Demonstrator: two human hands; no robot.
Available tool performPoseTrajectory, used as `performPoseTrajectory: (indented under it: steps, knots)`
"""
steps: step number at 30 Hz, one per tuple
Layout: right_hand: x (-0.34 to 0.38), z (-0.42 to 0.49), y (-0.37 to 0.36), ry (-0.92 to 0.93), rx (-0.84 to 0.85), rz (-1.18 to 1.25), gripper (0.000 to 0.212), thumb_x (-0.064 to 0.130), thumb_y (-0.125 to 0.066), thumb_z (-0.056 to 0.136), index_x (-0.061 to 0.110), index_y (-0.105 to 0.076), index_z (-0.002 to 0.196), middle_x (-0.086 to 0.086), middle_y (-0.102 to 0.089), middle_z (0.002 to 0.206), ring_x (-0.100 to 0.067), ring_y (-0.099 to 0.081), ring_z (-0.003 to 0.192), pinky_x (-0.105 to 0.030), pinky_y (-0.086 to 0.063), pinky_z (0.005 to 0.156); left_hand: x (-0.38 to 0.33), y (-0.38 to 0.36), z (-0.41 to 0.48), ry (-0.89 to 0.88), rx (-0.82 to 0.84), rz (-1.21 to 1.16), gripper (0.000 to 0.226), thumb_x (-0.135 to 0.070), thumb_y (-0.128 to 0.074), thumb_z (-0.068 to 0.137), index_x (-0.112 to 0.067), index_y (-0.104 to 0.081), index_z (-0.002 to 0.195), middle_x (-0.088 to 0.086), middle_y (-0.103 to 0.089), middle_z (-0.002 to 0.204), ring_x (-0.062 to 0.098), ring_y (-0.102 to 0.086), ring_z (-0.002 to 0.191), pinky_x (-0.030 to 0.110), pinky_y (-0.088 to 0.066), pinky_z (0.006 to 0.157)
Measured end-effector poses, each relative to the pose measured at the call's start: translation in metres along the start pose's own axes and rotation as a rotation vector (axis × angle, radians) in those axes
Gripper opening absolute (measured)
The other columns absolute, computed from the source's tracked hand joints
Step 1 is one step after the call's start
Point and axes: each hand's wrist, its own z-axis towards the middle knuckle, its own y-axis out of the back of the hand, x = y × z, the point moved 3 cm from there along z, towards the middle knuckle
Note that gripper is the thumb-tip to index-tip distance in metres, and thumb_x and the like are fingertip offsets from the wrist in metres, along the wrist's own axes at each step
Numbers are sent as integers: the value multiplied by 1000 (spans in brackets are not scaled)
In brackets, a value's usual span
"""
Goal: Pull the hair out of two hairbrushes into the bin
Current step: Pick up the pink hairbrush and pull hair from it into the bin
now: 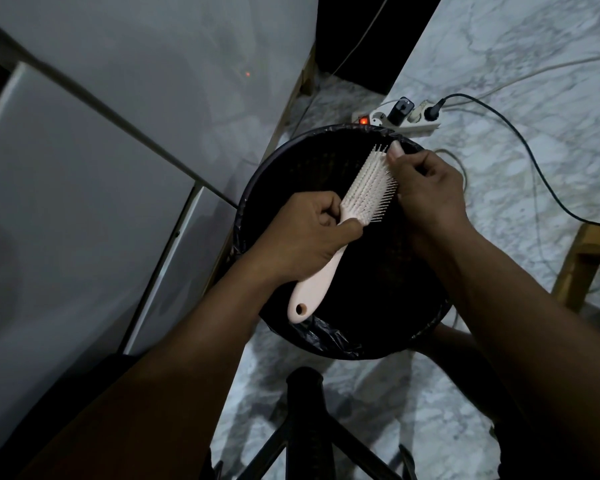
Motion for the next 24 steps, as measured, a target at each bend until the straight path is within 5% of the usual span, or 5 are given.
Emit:
performPoseTrajectory:
  steps: [8,10,14,18,24]
  knots:
    - [-18,10,0,-472,68,301,25,37,-60,96,12,-64,96,-5,-69,99,-22,-66,99,-42,-54,96,1,2,-5,0,11,211,33,-20,-72,83,-16,-46,64,-12,-40,41,4,-33,42,25,-34,53]
    - [-20,10,4,-551,28,308,30,40,-49,101,16,-58,85,-1,-70,91,-19,-65,92,-36,-53,82,2,4,-5,13,-4,247,31,-20,-72,83,-13,-47,66,-12,-40,40,4,-34,41,23,-34,50]
    - [-17,11,12,-389,-107,73,34,35,-50,101,17,-53,72,2,-59,54,-15,-54,54,-29,-42,57,5,9,-2,23,-81,265,30,-22,-71,82,-12,-48,67,-9,-43,48,4,-35,43,26,-35,52]
    - [-15,3,-10,-312,276,-18,25,40,-69,89,18,-63,80,0,-68,74,-16,-65,65,-35,-51,66,7,8,0,52,-90,228,30,-29,-71,77,-10,-50,66,-4,-49,51,7,-40,45,27,-38,55]
    - [-16,0,-6,-179,94,55,14,12,-74,86,5,-67,77,-15,-71,79,-21,-65,64,-30,-55,58,5,4,1,68,-42,95,26,-26,-71,78,-14,-53,64,0,-56,53,9,-47,49,27,-41,57]
